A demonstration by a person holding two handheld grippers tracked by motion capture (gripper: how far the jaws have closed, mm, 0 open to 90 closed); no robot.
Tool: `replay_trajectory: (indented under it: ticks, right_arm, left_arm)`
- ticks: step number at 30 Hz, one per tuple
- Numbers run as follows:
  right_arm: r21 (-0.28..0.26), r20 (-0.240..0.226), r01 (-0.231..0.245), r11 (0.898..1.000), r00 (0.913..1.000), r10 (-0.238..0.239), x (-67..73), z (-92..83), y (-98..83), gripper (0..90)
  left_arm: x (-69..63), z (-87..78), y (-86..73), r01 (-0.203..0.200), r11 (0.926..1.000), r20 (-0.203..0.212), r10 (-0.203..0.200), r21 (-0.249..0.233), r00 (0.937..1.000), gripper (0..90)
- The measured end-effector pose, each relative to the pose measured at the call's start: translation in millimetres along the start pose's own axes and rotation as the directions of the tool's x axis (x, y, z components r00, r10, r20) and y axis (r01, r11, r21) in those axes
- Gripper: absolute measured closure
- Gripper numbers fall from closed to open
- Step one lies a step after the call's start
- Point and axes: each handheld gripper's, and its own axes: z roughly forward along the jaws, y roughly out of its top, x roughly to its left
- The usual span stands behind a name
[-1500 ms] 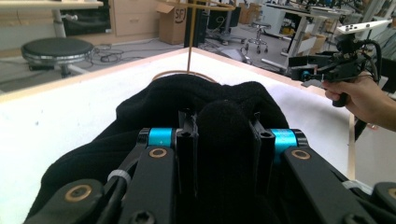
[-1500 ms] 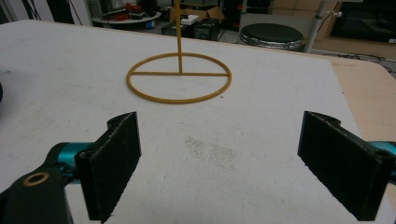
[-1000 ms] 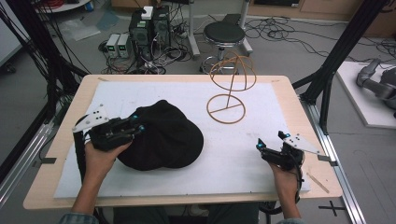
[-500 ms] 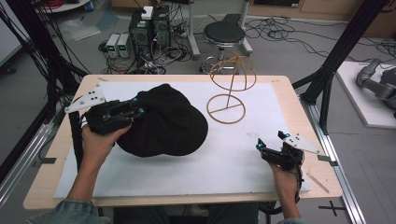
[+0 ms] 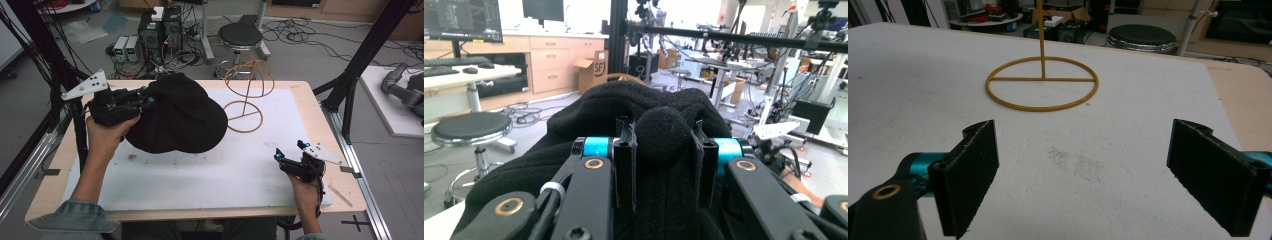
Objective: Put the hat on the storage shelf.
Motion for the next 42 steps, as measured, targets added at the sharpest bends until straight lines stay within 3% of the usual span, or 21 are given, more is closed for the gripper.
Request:
replay_trajectory:
  ticks: [7, 19, 23, 33, 42]
  right_arm:
    - [0.0, -0.001, -0.005, 1.0, 1.0, 0.005, -0.9, 0.5, -0.5, 13.0]
    - [-0.005, -0.005, -0.009, 1.0, 1.0, 0.009, -2.6, 1.8, -1.2, 13.0]
    - [-0.002, -0.005, -0.013, 1.0, 0.9999, 0.013, -2.9, 1.7, -1.3, 13.0]
    - [-0.002, -0.008, -0.018, 1.0, 0.9998, 0.018, -3.6, 1.9, -1.6, 13.0]
    - [-0.005, -0.007, -0.014, 1.0, 0.9999, 0.014, -4.0, 2.0, -1.5, 13.0]
  left_arm:
    - [3.7, 7.4, 23.3, -0.031, 0.9991, 0.006, 0.031, -0.028, 0.9995, 70.8]
    - [13.2, 26.4, 47.1, -0.029, 0.9914, 0.044, 0.034, -0.128, 0.9985, 70.9]
    - [15.3, 35.4, 53.7, -0.032, 0.9894, 0.064, 0.041, -0.142, 0.9971, 70.9]
    - [22.4, 66.8, 67.8, -0.038, 0.9863, 0.093, 0.054, -0.16, 0.9942, 71.0]
    - [34.9, 102.6, 66.0, 0.002, 0.9862, 0.126, 0.019, -0.166, 0.9918, 71.0]
